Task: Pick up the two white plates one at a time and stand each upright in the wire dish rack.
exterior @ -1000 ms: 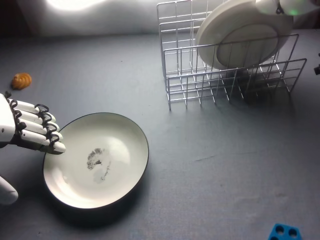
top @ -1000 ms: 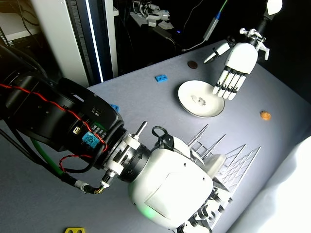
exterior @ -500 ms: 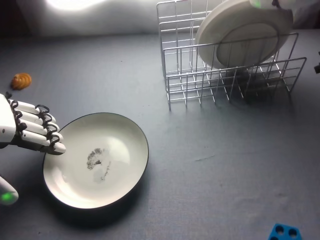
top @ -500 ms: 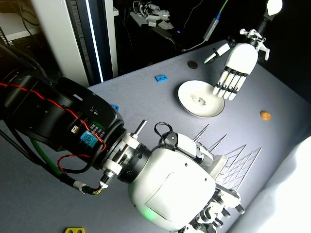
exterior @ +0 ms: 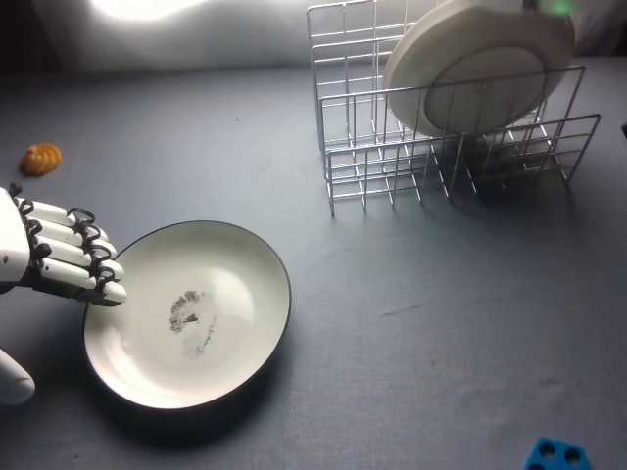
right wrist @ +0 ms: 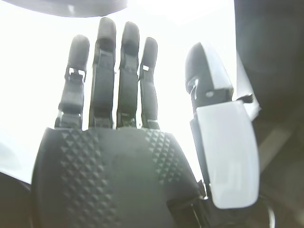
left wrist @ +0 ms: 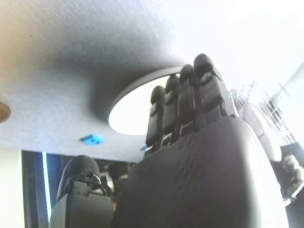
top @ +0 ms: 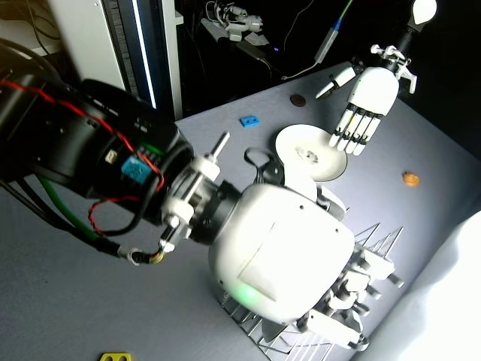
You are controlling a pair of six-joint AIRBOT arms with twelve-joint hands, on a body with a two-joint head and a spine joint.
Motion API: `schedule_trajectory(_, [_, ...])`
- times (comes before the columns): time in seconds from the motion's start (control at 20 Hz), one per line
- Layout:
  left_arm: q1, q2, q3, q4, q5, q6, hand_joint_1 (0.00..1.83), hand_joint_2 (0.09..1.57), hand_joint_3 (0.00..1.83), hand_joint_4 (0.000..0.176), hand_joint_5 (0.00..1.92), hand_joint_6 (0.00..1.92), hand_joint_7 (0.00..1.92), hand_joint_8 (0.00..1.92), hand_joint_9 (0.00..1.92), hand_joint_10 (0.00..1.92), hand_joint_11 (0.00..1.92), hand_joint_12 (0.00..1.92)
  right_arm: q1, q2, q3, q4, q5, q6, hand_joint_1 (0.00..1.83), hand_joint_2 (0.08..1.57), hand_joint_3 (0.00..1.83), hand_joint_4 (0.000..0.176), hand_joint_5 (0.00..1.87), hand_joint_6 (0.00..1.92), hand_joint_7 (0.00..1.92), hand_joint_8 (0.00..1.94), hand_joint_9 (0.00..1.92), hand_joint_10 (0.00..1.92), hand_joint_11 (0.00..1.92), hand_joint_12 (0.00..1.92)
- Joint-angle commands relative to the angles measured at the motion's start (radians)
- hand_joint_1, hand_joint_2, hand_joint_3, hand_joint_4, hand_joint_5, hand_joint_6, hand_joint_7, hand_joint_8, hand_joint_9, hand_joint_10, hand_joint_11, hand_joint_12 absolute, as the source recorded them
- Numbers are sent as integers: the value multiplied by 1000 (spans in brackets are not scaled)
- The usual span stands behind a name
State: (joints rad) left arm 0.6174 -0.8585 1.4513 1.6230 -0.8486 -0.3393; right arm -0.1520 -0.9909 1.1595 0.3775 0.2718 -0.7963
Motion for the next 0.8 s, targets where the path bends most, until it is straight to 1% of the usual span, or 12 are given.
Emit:
schedule_trajectory(0.0, [1, -3, 4, -35, -21, -2, 0, 1066, 0, 0, 123, 0, 107, 1, 77, 0, 0, 174, 10, 3, -12, -25, 149, 11, 847, 1234, 0, 0, 445, 447, 659, 11, 578, 38, 0, 1149])
schedule_trajectory(0.1, [13, -3, 2, -35, -21, -2, 0, 1070, 0, 0, 143, 5, 132, 8, 101, 7, 0, 216, 7, 6, -52, -88, 196, 6, 847, 1241, 0, 0, 453, 440, 662, 12, 581, 37, 0, 1149])
schedule_trajectory(0.15, [20, -4, 0, -35, -21, -2, 0, 1070, 0, 0, 147, 4, 138, 6, 110, 7, 0, 252, 9, 6, -74, -108, 205, -20, 839, 1242, 0, 0, 464, 439, 676, 17, 596, 42, 8, 1157])
schedule_trajectory(0.2, [28, -5, -1, -35, -21, -2, 0, 1070, 0, 0, 147, 4, 138, 6, 110, 7, 0, 252, 11, 6, -95, -126, 206, -43, 839, 1242, 0, 0, 464, 439, 676, 17, 596, 42, 8, 1157])
schedule_trajectory(0.3, [43, -9, -4, -35, -21, -2, 0, 1065, 0, 0, 123, 6, 119, 7, 92, 5, 0, 182, -5, 4, -138, -185, 206, -82, 860, 1237, 0, 0, 457, 416, 673, 12, 600, 39, 0, 1169])
schedule_trajectory(0.4, [64, -14, -6, -35, -21, -2, 0, 1064, 0, 0, 131, 5, 123, 5, 96, 4, 0, 194, -50, -7, -207, -243, 206, -197, 810, 1257, 0, 0, 430, 394, 662, 6, 590, 31, 0, 1148])
schedule_trajectory(0.45, [73, -17, -7, -35, -21, -2, 0, 1066, 0, 0, 132, 4, 123, 4, 93, 2, 0, 197, -69, -13, -226, -264, 206, -246, 797, 1268, 3, 0, 407, 374, 640, 2, 567, 20, 0, 1118])
schedule_trajectory(0.5, [88, -20, -9, -35, -21, -2, 0, 1068, 1, 0, 137, 6, 131, 7, 102, 5, 0, 199, -94, -25, -257, -281, 208, -337, 803, 1270, 5, 0, 424, 331, 644, 3, 569, 17, 0, 1121])
schedule_trajectory(0.6, [107, -24, -11, -35, -21, -2, 0, 1072, 2, 0, 147, 4, 143, 4, 116, 5, 0, 242, -125, -42, -284, -281, 221, -433, 803, 1241, 0, 0, 502, 223, 658, 3, 583, 15, 0, 1154])
schedule_trajectory(0.65, [115, -26, -12, -35, -20, -2, 0, 1078, 4, 0, 144, 1, 137, 1, 110, 2, 0, 248, -137, -50, -290, -281, 228, -467, 803, 1234, 0, 0, 508, 209, 654, 0, 579, 12, 0, 1158])
schedule_trajectory(0.7, [127, -28, -13, -35, -17, -2, 0, 1074, 2, 0, 131, 1, 117, 2, 90, 1, 0, 201, -153, -63, -298, -281, 237, -521, 818, 1216, 0, 0, 523, 155, 627, 0, 556, 3, 0, 1176])
schedule_trajectory(0.75, [134, -30, -14, -35, -16, -2, 0, 1070, 0, 0, 137, 4, 122, 6, 94, 4, 0, 189, -161, -72, -300, -281, 240, -544, 853, 1206, 0, 0, 533, 98, 601, 0, 534, 2, 0, 1202])
